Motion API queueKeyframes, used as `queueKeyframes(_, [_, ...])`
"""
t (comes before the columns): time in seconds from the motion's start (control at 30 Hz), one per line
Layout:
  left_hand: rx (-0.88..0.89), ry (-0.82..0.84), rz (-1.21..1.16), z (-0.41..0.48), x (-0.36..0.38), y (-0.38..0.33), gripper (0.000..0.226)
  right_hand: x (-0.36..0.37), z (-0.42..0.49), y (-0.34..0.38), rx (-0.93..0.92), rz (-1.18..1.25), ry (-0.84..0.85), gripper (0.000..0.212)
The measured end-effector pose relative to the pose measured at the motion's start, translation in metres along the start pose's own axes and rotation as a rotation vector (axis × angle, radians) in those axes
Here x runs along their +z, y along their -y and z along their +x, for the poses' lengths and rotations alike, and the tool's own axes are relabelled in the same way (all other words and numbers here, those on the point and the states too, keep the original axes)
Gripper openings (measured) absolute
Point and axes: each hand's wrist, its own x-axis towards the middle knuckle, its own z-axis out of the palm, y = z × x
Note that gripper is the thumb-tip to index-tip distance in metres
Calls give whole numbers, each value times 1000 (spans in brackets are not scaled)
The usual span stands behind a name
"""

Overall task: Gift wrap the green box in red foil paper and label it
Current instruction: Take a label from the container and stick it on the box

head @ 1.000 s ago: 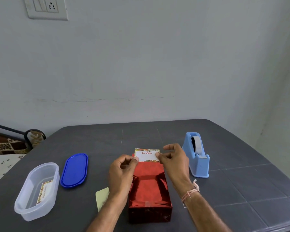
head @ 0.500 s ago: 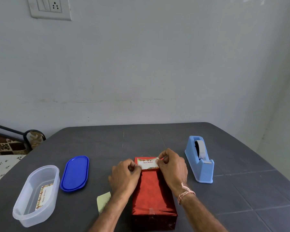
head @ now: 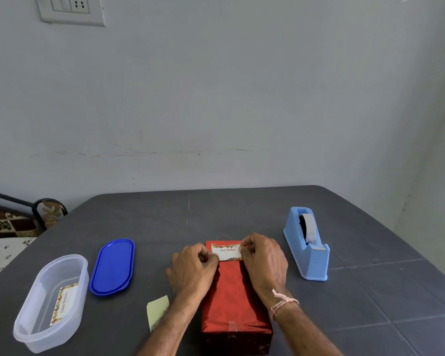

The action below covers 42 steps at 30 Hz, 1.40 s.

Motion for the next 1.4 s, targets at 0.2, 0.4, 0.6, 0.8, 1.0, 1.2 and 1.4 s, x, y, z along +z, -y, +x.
queueKeyframes(0.2, [11, 29, 30, 4, 0, 1, 21, 3, -2, -1, -45, -78, 17, 9])
queueKeyframes(0.4, [32, 35, 57, 6, 1, 3, 20, 5, 1, -4, -45, -104, 56, 9])
queueKeyframes(0.6, [-14, 55, 12, 7, 5, 7, 15, 9, 2, -14, 31, 33, 79, 4])
queueKeyframes(0.8, [-26, 155, -287, 5, 4, 12, 13, 13, 8, -22, 209, 409, 145, 17])
queueKeyframes(1.0, [-128, 218, -510, 6, 7, 16, 19, 8, 2, -26, 264, 473, 165, 14])
queueKeyframes(1.2, [-235, 232, -676, 7, 6, 18, 18, 6, -4, -34, 285, 512, 195, 14])
queueKeyframes(1.4, [-294, 242, -748, 8, 3, 16, 18, 8, -1, -34, 318, 525, 205, 14])
